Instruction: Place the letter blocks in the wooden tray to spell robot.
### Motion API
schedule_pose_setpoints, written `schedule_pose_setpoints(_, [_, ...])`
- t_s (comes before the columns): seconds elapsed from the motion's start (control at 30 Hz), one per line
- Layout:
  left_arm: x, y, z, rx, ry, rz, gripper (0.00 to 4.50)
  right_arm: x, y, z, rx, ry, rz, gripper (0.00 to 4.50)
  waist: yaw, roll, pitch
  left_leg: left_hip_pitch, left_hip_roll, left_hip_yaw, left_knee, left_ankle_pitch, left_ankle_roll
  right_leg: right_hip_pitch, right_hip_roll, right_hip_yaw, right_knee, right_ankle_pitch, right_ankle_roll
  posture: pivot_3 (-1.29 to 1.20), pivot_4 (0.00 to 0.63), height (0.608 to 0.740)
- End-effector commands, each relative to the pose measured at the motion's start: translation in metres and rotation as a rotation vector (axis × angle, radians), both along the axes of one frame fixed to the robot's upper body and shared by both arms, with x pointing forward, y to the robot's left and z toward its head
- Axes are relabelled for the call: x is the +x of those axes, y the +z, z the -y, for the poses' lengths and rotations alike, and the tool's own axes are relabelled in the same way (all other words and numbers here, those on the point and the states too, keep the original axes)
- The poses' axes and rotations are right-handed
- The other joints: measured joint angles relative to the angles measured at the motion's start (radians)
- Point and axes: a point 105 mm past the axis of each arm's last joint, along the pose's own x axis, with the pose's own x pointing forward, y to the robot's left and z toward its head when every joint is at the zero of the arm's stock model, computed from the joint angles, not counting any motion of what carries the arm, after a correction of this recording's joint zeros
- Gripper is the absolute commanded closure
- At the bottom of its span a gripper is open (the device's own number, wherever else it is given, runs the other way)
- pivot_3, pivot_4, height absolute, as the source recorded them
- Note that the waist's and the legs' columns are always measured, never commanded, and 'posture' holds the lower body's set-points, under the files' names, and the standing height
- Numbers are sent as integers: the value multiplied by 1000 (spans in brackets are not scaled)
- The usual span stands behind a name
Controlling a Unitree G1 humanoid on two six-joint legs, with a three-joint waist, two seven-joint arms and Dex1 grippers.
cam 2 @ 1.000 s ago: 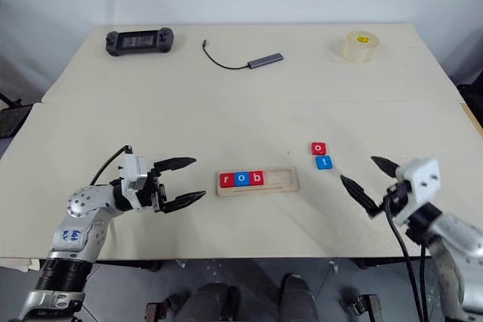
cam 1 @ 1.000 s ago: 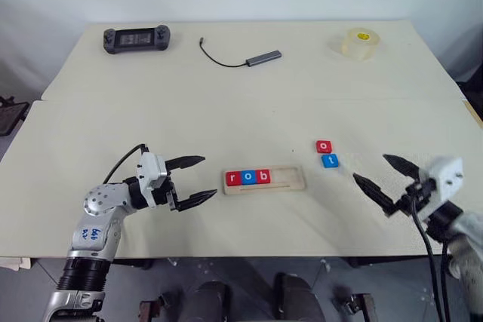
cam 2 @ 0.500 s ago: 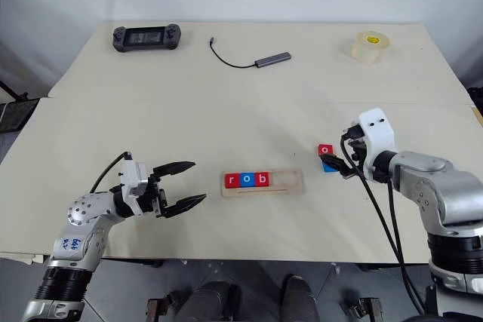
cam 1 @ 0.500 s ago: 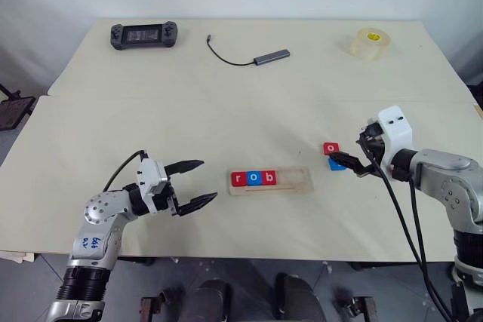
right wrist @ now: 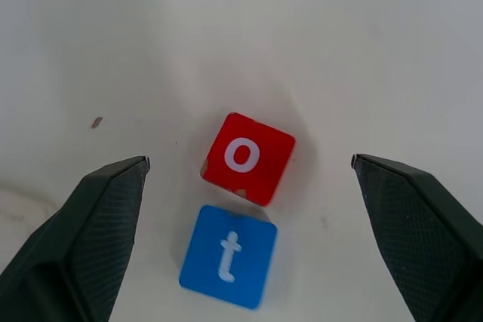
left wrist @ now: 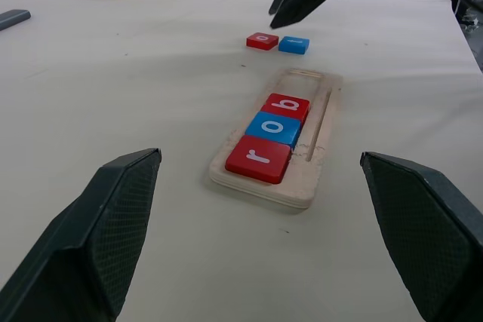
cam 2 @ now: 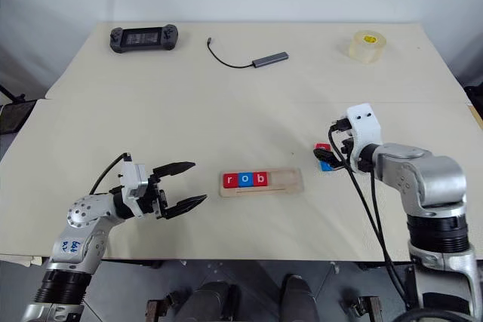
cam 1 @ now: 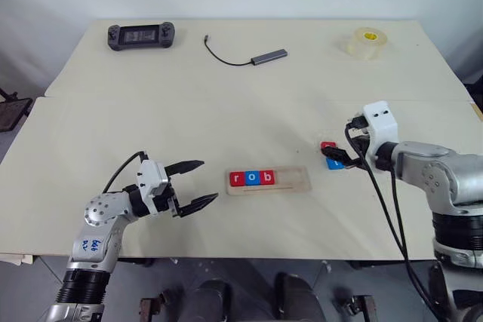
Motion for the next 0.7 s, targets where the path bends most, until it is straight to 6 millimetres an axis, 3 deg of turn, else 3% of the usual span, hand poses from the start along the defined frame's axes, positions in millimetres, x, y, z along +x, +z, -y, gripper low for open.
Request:
schedule_pose_setpoints(0.03, [-3, 9, 3, 0, -7, 51, 0, 11, 6, 1, -26, -42, 21, 13, -2, 0, 0, 0, 0, 0, 0, 0, 0, 0, 0, 0, 0, 0, 0, 0, 150, 740])
schedule_pose_setpoints(0.1, [-3, 10, 2, -1, -4, 54, 0, 14, 4, -2, -29, -41, 11, 13, -2, 0, 0, 0, 0, 0, 0, 0, 0, 0, 0, 0, 0, 0, 0, 0, 150, 740])
schedule_pose_setpoints(0.2, [-5, 10, 2, -2, 5, 56, 0, 15, -1, -9, -32, -42, -4, 634, -4, 0, 0, 0, 0, 0, 0, 0, 0, 0, 0, 0, 1, 0, 0, 0, 150, 740])
schedule_pose_setpoints(0.43, [-7, 10, 1, -5, 11, 51, 0, 14, -1, -10, -32, -56, 20, 3025, -11, 0, 0, 0, 0, 0, 0, 0, 0, 0, 0, 0, 1, 0, 0, 0, 150, 740])
schedule_pose_setpoints(0.57, [-5, 10, 4, -8, -2, 51, 0, 18, 20, -7, -10, -80, 109, 3055, -18, 0, 0, 0, 0, 0, 0, 0, 0, -1, 0, 0, 1, 0, 0, 0, 150, 740])
schedule_pose_setpoints(0.7, [-1, 12, 10, -17, -29, 53, 0, 4, 32, -11, -6, -46, 133, 3055, -18, 0, 0, 0, 0, 0, 0, 0, 0, -1, 0, 0, 1, 0, 0, 0, 150, 740])
